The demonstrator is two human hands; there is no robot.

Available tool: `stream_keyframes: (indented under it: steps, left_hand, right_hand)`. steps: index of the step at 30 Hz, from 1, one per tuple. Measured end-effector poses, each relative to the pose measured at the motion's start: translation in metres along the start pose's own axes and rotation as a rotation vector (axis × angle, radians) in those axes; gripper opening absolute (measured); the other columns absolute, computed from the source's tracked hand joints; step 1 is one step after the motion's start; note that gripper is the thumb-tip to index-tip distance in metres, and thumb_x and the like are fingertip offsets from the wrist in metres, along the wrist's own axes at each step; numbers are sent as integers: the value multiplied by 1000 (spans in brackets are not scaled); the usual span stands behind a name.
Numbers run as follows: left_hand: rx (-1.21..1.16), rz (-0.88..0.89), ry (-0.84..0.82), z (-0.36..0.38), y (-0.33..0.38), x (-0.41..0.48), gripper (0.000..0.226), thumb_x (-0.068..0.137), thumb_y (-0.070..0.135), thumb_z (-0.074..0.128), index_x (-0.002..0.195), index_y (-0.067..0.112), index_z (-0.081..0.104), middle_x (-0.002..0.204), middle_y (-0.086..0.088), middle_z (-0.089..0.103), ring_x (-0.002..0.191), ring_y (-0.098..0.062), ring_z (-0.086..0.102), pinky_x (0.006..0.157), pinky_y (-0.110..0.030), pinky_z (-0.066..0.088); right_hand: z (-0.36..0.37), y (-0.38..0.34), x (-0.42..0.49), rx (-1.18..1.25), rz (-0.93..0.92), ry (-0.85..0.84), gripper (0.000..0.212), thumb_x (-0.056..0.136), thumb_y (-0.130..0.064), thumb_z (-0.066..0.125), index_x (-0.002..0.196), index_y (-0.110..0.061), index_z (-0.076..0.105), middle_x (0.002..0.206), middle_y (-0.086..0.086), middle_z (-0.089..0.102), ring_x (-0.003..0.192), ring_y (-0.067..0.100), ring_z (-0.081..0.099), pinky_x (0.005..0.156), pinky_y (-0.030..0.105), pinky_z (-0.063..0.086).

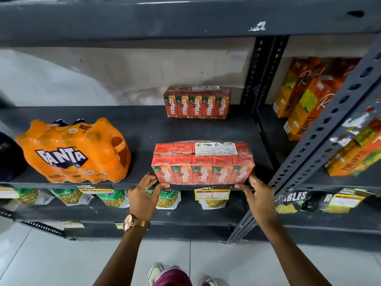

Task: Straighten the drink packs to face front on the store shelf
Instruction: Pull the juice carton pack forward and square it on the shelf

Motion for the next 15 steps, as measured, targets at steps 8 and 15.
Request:
stream_keyframes:
  steps: [8, 15]
  left_hand:
    - [12, 45, -1, -2, 6, -4, 28, 63, 11, 84, 83, 0, 69, 82, -11, 76, 79, -9, 65, 68, -22, 51]
    - [9, 15, -15, -1, -2, -5, 29, 64, 10, 84, 84, -1, 68, 83, -13, 76, 80, -18, 70, 64, -25, 53]
  right_hand:
    - [-2, -2, -1, -42, -1, 51, 33, 79, -7, 71, 111, -5, 65, 88, 11, 76, 69, 24, 70, 61, 18, 47]
    - [2, 1, -5, -20, -22, 59, 34, 84, -17, 59, 116, -7, 63, 100, 15, 73, 87, 27, 71, 77, 27, 52]
Point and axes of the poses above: each hand's wrist, its own x-axis towards the middle knuckle, its own z-axis out of the palm, y = z × x, the point moved 9 cm from there along x, towards the middle knuckle
